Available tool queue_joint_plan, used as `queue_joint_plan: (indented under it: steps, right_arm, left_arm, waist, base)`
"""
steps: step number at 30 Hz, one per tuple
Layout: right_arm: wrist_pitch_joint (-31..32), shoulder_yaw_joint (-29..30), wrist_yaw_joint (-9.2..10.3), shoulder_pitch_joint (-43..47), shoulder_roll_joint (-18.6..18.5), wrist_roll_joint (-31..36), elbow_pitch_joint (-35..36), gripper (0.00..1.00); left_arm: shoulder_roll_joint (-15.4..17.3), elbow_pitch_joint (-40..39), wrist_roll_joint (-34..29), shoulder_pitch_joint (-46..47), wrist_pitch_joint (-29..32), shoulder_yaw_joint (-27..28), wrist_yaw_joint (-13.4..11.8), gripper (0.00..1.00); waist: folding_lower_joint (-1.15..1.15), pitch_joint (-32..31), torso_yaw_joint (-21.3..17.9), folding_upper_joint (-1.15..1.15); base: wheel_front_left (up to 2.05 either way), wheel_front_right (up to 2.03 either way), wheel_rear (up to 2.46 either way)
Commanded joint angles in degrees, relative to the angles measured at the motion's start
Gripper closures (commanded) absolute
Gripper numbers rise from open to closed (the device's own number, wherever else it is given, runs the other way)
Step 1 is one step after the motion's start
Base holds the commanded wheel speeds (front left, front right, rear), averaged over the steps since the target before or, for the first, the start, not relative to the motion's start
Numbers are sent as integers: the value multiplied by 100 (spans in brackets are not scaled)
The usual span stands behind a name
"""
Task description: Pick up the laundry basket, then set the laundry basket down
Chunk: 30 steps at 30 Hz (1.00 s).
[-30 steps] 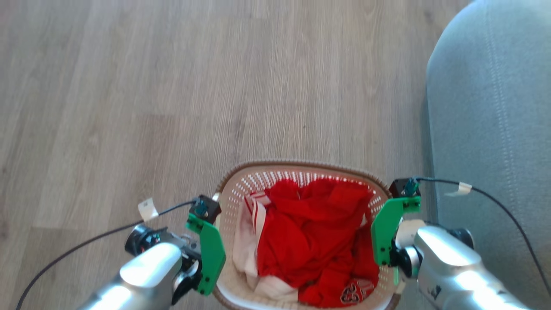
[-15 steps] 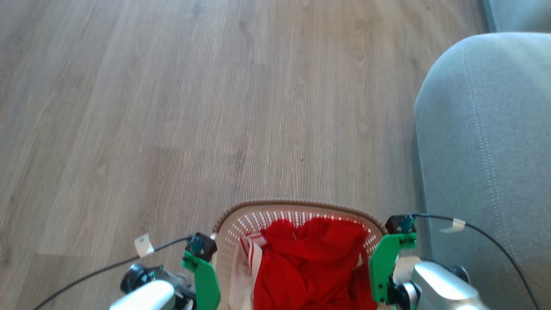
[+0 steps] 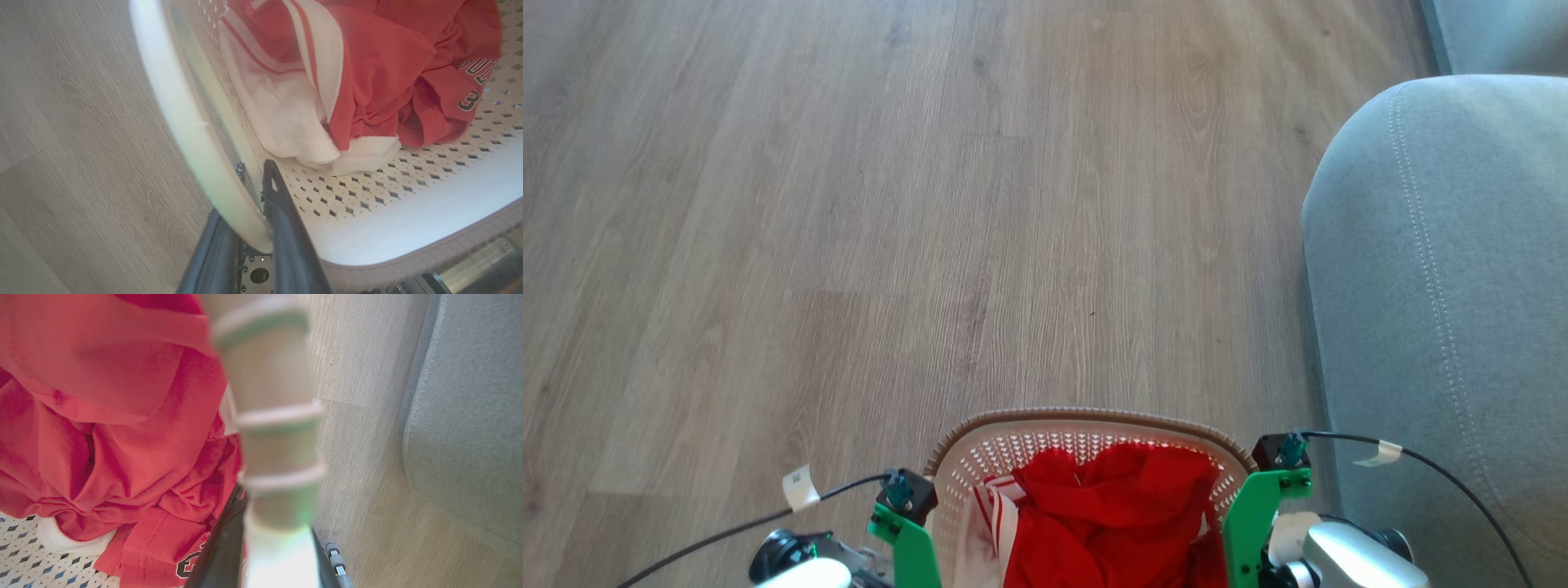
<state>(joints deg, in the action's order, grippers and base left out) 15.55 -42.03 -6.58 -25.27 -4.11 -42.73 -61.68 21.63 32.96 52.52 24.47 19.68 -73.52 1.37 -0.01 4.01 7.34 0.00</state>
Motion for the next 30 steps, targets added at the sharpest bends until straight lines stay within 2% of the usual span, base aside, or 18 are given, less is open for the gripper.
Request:
queue_joint_plan:
  steps: [1, 11, 30]
  right_arm:
    - [-129, -150, -91, -152, 122, 164, 210, 100]
    - [-112, -143, -91, -183, 123, 204, 241, 100]
    - [-38, -79, -91, -205, 123, 253, 355, 100]
  left_arm:
    - [80, -264, -103, 93, 59, 21, 82, 100]
    - [209, -566, -123, 56, 202, 21, -50, 100]
    - [259, -622, -110, 69, 223, 32, -101, 100]
  waist:
    - [1, 6, -1, 0]
    - [1, -3, -13, 0]
    - [1, -94, -31, 0]
  base:
    - [0, 0, 0]
    - [0, 0, 0]
    - [0, 0, 0]
